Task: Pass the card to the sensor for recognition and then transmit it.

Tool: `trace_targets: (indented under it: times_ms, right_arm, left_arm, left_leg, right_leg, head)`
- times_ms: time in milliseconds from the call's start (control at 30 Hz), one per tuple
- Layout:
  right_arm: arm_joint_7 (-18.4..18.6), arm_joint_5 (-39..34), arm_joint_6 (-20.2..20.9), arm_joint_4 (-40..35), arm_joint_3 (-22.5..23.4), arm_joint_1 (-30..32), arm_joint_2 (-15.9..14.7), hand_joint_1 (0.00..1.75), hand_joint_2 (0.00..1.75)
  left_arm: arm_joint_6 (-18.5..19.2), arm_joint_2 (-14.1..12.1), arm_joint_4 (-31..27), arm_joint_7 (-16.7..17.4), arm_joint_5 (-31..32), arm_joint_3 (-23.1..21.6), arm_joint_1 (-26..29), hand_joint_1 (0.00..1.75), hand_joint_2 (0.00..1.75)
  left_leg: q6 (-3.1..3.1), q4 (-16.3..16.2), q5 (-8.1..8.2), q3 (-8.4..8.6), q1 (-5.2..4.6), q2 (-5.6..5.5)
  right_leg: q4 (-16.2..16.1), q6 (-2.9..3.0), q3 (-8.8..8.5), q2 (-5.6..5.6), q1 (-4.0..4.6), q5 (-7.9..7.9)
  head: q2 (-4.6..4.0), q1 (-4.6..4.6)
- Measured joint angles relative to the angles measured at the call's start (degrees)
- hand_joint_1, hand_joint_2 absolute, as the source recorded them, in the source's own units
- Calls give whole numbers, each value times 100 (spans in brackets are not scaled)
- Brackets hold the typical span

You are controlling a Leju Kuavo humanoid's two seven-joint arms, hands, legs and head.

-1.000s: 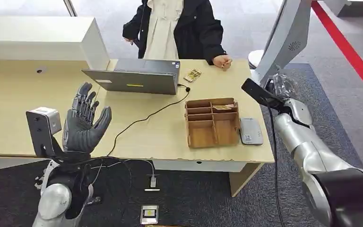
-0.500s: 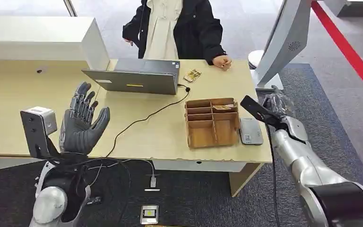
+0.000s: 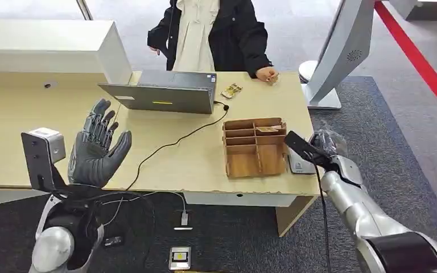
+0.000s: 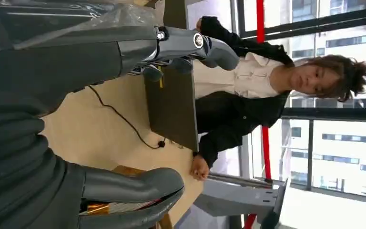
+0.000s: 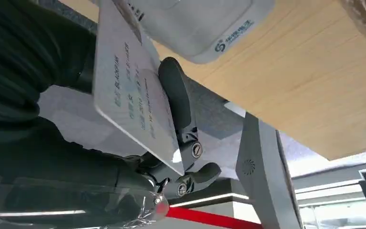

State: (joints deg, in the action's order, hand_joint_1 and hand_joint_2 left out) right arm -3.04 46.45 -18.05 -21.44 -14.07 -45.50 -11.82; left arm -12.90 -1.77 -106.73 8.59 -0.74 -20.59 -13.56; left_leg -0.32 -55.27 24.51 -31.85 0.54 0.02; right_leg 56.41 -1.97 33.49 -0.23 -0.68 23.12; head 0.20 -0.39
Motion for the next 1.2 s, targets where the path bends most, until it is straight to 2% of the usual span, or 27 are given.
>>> trace_targets:
  times_ms: [667,1200]
  right_arm:
    - [173,-24,-9,-90,0,227,258,175,175]
    - [179,-55,13,-135,0,221,275,175,175]
  left_arm:
    - [79,-100,0,0,-22,-4,-59,0,175]
    - [103,-125,0,22,-13,-4,-78,0,175]
  left_leg:
    - [0,0,0,0,0,0]
    - [0,0,0,0,0,1]
  right_leg:
    - [0,0,0,0,0,0]
    - [0,0,0,0,0,0]
  head:
    - [0,0]
    - [-2,0]
